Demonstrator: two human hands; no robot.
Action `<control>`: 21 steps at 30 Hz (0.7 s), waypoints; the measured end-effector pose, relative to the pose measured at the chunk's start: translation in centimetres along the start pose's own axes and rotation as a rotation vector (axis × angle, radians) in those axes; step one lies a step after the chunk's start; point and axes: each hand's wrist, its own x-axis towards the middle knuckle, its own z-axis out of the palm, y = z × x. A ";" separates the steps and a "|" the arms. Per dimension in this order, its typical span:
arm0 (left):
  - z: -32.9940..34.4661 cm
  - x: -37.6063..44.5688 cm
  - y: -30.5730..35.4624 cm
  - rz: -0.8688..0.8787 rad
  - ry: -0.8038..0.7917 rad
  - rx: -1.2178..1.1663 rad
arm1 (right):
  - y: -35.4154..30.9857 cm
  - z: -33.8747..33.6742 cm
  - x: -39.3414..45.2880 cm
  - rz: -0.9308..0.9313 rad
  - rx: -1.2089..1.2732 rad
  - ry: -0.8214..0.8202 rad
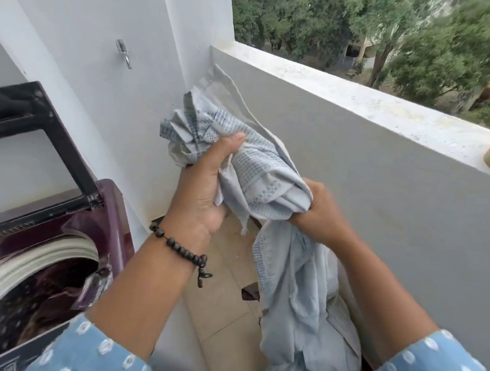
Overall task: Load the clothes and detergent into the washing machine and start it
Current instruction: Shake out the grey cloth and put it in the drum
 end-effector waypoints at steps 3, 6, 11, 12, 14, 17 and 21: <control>-3.7 -0.7 1.7 0.080 0.121 0.095 | -0.7 -1.3 1.1 0.025 -0.321 -0.043; -7.0 -1.3 4.0 0.328 0.234 0.432 | -1.5 -2.0 1.7 0.087 -0.642 -0.104; -6.7 -2.0 4.4 0.430 -0.412 1.326 | -5.7 2.1 1.5 0.131 -0.927 -0.374; -6.1 -1.9 3.2 0.383 -0.538 1.541 | -6.6 3.1 1.5 0.115 -0.942 -0.429; -5.8 -1.7 1.2 0.308 -0.670 1.755 | -8.3 4.7 1.4 0.094 -0.951 -0.495; -7.2 -0.6 0.5 0.179 -0.647 1.585 | -9.0 5.2 1.1 0.066 -0.837 -0.473; -8.9 -0.5 1.8 0.167 -0.582 1.410 | -8.2 5.4 -0.1 0.113 -0.465 -0.399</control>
